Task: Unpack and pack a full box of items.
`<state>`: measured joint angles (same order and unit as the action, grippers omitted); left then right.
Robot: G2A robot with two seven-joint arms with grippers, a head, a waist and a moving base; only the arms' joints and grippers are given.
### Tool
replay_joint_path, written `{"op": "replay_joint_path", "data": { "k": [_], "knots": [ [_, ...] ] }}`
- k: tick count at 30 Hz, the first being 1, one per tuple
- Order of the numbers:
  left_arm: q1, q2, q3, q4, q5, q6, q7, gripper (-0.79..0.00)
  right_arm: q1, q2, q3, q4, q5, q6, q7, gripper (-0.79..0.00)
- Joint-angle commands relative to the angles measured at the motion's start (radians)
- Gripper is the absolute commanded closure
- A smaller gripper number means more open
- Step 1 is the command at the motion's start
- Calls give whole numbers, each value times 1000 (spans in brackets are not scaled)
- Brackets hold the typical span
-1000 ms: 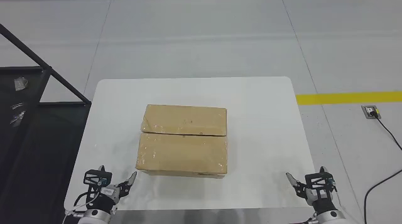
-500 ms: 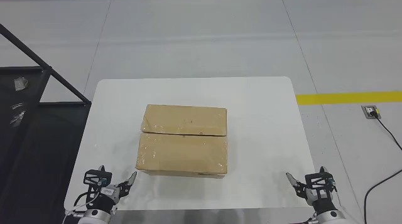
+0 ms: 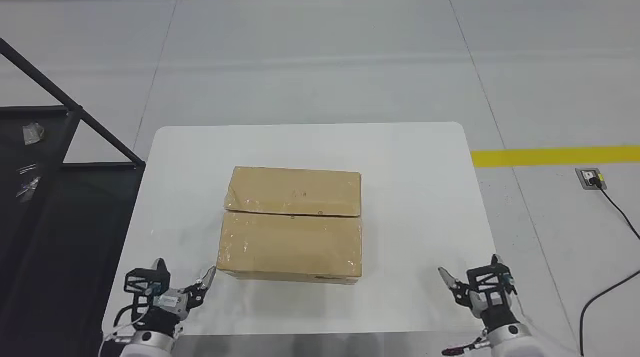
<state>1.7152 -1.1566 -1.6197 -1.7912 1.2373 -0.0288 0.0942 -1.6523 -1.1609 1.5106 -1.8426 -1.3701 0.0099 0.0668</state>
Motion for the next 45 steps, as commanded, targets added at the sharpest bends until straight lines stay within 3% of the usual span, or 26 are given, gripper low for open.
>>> {"op": "replay_joint_path", "data": {
  "k": [1, 12, 23, 30, 39, 45],
  "knots": [
    [-3, -1, -20, 1, -52, -24, 30, -785, 28, -3, -31, -24, -14, -14, 23, -785],
    [-26, -4, -93, -47, -297, -149, 26, -785, 198, -28, -213, -84, -76, 11, 137, -785],
    [-26, -4, -93, -47, -297, -149, 26, -785, 192, -29, -212, -87, -44, -7, 126, -785],
    [-44, -7, -97, -49, -425, -202, -35, -785, 259, -31, -173, -32, 309, -257, 130, -785],
    [-55, -6, -153, -23, -691, -292, -149, -785, 481, -40, -191, 191, 803, -428, 402, -785],
    [-61, -5, -169, -10, -751, -315, -182, -785, 592, -41, -222, 342, 1111, -560, 609, -785]
  ]
}}
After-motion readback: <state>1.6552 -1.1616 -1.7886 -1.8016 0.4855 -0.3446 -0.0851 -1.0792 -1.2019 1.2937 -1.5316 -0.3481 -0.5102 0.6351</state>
